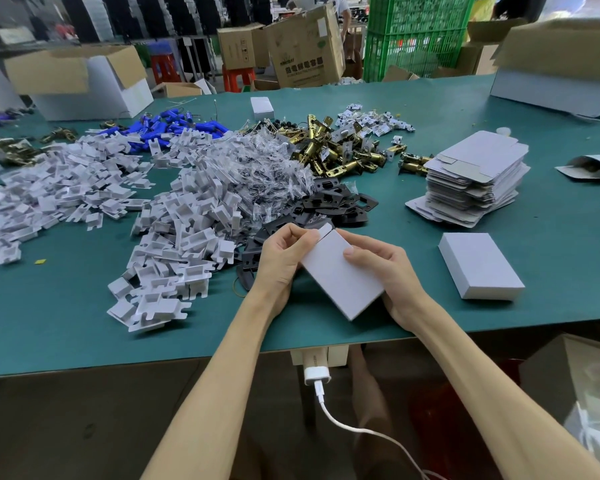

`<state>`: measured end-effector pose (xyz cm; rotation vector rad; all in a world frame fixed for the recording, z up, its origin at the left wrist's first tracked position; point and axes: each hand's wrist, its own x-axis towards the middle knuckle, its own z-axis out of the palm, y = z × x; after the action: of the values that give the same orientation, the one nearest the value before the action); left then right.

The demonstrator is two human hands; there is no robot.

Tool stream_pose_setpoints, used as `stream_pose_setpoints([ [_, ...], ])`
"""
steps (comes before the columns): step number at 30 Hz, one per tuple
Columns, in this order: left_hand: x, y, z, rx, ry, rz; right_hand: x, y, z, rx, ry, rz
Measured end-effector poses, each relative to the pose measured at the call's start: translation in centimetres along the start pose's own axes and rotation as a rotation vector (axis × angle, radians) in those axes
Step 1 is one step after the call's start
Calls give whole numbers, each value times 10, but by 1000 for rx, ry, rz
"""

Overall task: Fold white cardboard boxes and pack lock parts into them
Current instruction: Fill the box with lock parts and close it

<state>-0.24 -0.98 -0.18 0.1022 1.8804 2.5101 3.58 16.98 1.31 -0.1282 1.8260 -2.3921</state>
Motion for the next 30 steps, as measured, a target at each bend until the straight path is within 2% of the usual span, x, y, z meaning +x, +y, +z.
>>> stream_pose_setpoints([
  [21,-1,-1,2,48,27,4,-1,4,1,-50,31,-54],
  [30,-3,-1,3,71,-54,24,2,8,-2,-52,110,-80],
])
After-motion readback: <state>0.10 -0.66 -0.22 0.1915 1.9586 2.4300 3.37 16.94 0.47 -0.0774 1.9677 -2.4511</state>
